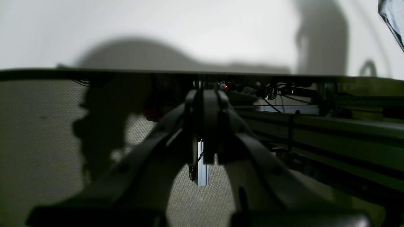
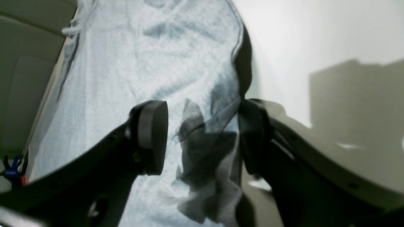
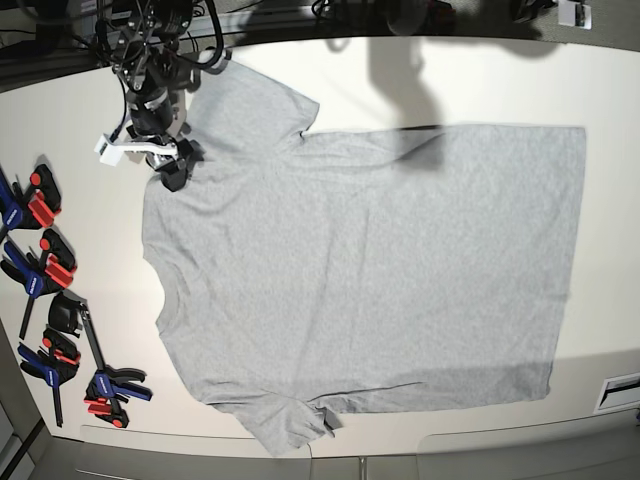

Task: Fold the T-shirt properly
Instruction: 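Lower the right gripper to the shirt's shoulder corner near the collar, then grasp the shoulder corner with the right gripper and the opposite shoulder with the left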

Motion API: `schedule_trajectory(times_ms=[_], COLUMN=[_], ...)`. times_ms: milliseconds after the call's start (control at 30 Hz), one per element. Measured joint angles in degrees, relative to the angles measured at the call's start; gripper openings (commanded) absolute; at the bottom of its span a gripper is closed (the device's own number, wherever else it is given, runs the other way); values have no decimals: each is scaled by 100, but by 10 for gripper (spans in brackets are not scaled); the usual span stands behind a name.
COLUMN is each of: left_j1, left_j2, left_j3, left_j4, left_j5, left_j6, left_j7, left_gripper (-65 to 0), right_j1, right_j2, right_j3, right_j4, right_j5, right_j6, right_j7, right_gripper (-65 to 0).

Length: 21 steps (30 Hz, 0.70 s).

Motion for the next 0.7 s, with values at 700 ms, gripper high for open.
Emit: schedule_trajectory(times_ms=[700], left_j1=[-87], left_j2=[0], left_j3=[2], left_j4=[0], left_j5=[-13], left_j6=[0], left_j7=[90], left_gripper=[-623], right_j1=[92], right_j2=[-116], right_j3=[-293], right_j4=[-35], right_j5=[-85], right_j6=[221], right_j7=[-76], right_gripper=[-310])
